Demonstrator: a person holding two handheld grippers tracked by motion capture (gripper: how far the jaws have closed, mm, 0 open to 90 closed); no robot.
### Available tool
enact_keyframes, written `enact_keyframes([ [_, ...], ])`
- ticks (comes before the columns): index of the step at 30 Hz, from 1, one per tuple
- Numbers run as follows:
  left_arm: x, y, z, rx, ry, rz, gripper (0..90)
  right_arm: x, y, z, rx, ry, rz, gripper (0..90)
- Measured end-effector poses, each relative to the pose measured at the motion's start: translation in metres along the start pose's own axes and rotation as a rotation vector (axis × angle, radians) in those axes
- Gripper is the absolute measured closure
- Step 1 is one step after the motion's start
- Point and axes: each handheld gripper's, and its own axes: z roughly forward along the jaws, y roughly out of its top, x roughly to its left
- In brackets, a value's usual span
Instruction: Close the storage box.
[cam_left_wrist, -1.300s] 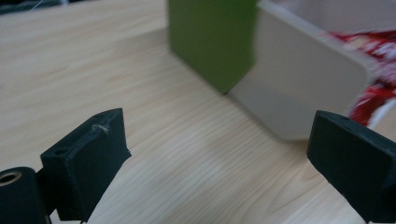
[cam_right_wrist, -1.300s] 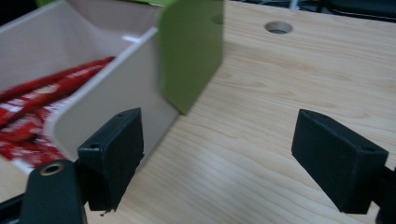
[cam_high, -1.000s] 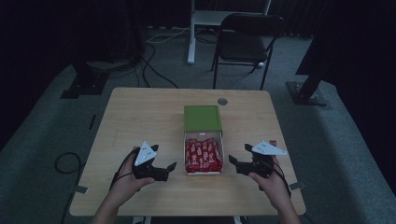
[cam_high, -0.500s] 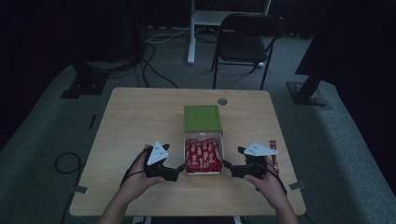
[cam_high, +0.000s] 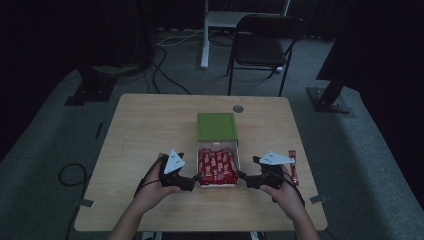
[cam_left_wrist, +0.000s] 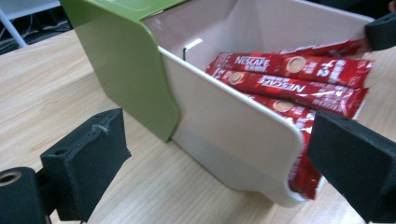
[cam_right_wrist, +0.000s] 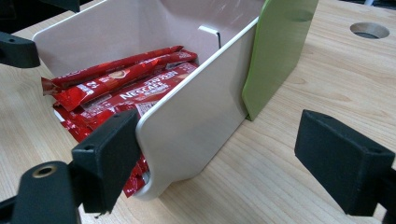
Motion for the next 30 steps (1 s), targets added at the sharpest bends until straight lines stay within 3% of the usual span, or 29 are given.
enact_keyframes([
  [30, 0.008, 0.003, 0.012, 0.007, 0.018, -0.029, 4.3, -0.008, 0.005, 0.006, -0.001, -0.018, 0.016, 13.7],
])
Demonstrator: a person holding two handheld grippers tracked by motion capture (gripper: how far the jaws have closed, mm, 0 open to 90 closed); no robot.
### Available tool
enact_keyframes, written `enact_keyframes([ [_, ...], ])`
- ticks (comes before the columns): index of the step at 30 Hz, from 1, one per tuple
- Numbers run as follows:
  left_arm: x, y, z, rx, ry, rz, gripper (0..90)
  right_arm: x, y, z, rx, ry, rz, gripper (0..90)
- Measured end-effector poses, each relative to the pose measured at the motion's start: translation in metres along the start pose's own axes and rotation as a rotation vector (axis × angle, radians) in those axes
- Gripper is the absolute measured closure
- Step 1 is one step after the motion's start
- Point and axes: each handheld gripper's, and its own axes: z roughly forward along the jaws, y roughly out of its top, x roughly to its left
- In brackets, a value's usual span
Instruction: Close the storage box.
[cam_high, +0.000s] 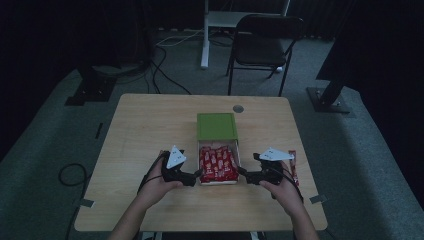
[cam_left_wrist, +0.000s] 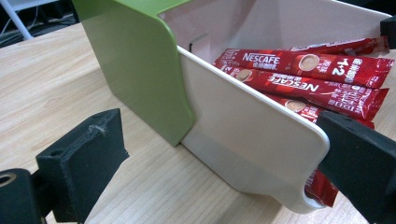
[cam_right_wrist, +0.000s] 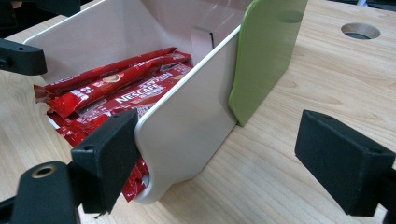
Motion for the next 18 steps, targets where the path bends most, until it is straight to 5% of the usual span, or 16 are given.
enact_keyframes([
  [18, 0.0055, 0.0023, 0.0047, -0.007, 0.024, -0.015, 4.3, -0.0047, 0.0034, 0.0071, -0.007, -0.008, 0.023, 13.7],
])
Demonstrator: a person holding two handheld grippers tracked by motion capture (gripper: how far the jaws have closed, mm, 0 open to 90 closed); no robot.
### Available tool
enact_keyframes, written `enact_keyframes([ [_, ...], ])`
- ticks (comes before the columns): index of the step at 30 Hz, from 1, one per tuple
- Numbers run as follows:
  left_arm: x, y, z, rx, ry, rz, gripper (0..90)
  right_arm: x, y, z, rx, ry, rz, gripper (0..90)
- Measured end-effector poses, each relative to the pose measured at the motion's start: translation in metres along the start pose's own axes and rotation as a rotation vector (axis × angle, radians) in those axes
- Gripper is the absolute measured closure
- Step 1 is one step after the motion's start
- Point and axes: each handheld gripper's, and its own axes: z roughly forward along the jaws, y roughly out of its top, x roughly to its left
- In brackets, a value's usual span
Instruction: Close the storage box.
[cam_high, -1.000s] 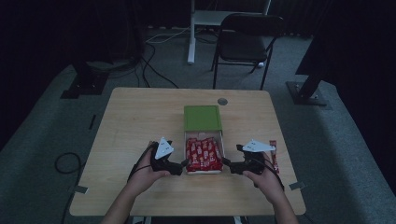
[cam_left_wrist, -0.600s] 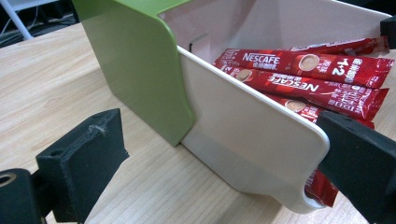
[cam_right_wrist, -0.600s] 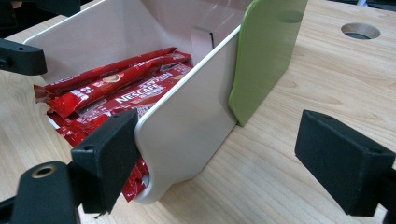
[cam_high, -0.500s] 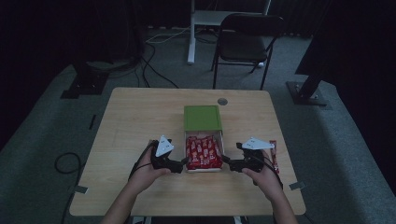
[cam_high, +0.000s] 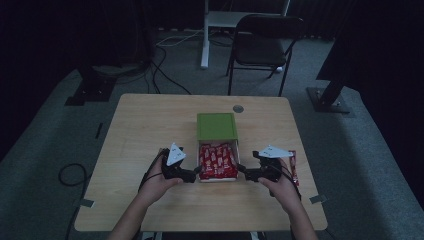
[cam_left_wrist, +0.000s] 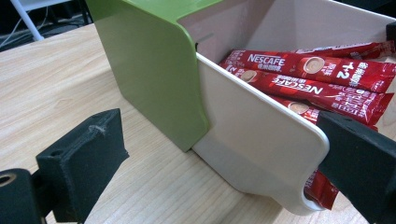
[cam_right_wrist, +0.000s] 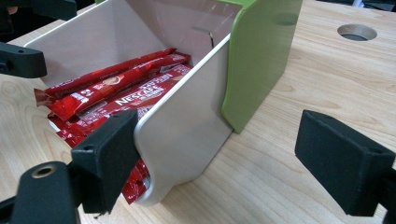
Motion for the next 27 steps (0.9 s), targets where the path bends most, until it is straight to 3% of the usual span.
enact_keyframes([
  [17, 0.009, 0.013, 0.009, 0.004, 0.012, 0.014, 4.4, -0.01, 0.011, 0.009, -0.018, -0.035, 0.024, 13.7],
  [27, 0.018, 0.015, 0.016, 0.004, 0.018, 0.0, 4.4, -0.013, 0.015, 0.016, -0.024, -0.042, 0.039, 13.7],
])
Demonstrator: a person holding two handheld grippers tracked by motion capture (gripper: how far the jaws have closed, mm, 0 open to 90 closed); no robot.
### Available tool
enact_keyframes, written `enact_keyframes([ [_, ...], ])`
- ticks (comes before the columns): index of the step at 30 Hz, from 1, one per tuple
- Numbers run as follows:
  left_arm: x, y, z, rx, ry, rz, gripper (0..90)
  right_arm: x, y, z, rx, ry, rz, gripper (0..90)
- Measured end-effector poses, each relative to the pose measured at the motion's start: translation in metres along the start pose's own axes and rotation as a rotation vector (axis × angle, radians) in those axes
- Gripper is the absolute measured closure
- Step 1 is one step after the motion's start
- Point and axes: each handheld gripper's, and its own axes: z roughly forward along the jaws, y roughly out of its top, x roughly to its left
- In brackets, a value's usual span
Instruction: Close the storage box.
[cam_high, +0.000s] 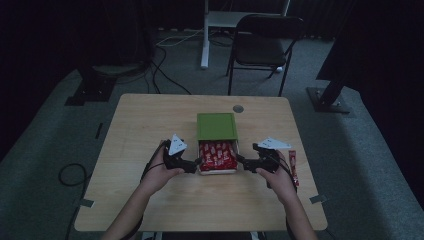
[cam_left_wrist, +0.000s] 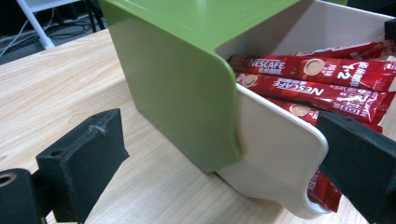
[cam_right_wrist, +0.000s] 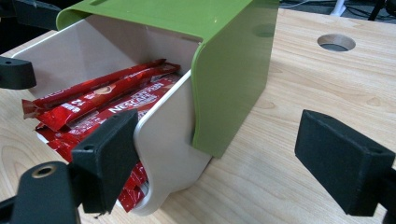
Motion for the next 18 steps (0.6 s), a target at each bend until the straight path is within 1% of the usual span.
enact_keyframes([
  [4, 0.002, 0.001, 0.003, -0.003, 0.003, -0.004, 4.3, -0.001, 0.001, 0.003, -0.005, -0.01, 0.008, 13.8],
  [10, 0.007, 0.003, 0.007, -0.005, 0.013, -0.011, 4.3, -0.003, 0.005, 0.007, -0.005, -0.02, 0.007, 13.7],
  [14, 0.009, 0.005, 0.01, -0.003, 0.019, -0.008, 4.3, -0.005, 0.008, 0.011, -0.005, -0.029, 0.01, 13.7],
  [18, 0.011, 0.007, 0.013, -0.007, 0.034, -0.004, 4.4, -0.007, 0.01, 0.015, -0.007, -0.036, 0.015, 13.7],
])
